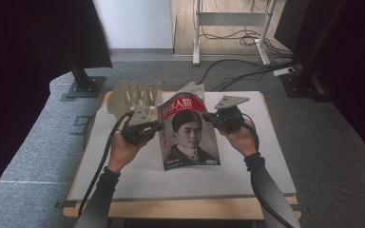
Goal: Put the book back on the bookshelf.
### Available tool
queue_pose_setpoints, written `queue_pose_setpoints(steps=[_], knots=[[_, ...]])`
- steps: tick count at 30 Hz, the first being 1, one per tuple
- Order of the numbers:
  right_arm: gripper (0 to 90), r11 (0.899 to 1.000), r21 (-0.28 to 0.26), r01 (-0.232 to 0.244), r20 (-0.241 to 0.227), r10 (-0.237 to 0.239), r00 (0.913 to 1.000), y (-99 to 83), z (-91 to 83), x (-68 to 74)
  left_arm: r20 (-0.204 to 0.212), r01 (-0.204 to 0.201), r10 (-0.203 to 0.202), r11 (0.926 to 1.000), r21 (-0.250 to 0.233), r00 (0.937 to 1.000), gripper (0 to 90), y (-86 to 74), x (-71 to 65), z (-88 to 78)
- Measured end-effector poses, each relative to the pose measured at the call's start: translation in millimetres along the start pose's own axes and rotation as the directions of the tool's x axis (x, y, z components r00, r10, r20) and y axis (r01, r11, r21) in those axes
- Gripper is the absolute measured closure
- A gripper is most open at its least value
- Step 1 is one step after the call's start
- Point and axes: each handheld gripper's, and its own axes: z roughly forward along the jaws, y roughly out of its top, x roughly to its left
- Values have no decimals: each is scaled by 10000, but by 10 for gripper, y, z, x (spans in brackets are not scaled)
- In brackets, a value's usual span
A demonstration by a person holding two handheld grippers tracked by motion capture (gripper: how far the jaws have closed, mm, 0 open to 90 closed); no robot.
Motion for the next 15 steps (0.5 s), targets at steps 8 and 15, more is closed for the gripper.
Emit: queue_pose_setpoints(steps=[8,15], knots=[[856,9996,-240,-156,-398,146,9991,-134,-190,-13,795,-207,219,9996,-166,9966,780,27,-133,-90],[857,9989,-471,-60,-576,32,9983,-228,-300,12,798,-265,266,9996,-12,9965,692,181,-139,42]])
